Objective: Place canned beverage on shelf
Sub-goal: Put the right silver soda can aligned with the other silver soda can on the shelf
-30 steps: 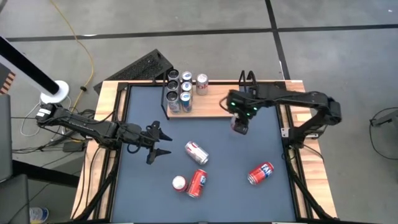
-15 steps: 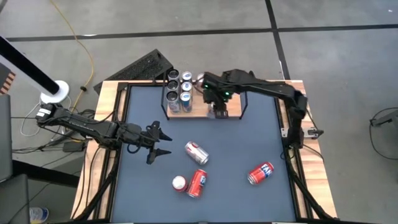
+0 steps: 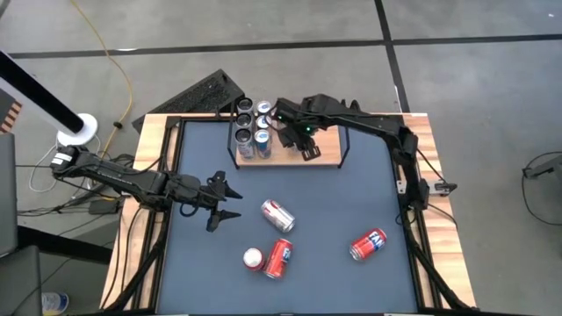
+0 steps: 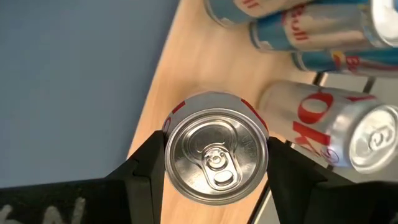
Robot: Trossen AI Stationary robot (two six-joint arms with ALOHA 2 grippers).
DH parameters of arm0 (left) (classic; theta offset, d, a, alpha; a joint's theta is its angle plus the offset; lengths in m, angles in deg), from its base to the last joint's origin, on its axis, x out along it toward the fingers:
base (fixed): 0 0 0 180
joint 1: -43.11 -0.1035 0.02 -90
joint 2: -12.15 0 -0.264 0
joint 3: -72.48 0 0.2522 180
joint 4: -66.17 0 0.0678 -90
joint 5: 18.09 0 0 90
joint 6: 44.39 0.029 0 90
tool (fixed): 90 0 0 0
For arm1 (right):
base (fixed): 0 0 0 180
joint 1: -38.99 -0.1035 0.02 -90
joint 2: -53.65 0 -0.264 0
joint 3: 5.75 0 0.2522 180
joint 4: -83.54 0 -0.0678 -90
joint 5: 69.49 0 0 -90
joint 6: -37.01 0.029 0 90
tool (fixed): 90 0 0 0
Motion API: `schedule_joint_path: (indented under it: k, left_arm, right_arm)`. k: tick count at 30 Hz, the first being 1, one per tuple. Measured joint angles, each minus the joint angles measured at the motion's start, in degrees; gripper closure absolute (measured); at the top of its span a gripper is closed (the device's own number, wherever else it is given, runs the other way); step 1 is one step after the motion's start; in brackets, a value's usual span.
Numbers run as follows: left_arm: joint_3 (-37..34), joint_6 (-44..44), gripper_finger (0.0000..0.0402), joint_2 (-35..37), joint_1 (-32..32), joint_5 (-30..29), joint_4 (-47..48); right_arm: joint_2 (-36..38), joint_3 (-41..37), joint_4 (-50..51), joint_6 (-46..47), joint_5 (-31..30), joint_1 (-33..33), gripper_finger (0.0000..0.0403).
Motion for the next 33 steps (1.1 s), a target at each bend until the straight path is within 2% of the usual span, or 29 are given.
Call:
schedule_joint_path:
  k: [10, 20, 27, 33]
  left_arm:
    - [0.00, 0.01, 0.0127, 0.00, 0.00, -0.17, 0.00]
    - [0.00, 0.04, 0.0127, 0.00, 0.00, -1.19, 0.02]
    - [0.00, -0.02, 0.0127, 0.00, 0.00, -3.04, 0.02]
    - [0.00, -0.04, 0.0127, 0.00, -0.02, -5.01, 0.02]
  right_arm:
    - [-0.01, 0.00, 0.13, -12.21, 0.10, -0.17, 0.0204]
    - [-0.01, 0.00, -3.09, -18.88, 4.56, -0.29, 0.0205]
    - [-0.02, 0.00, -4.38, -24.66, 4.87, 0.22, 0.0205]
    - [0.00, 0.00, -4.28, -25.24, 6.62, 0.81, 0.0205]
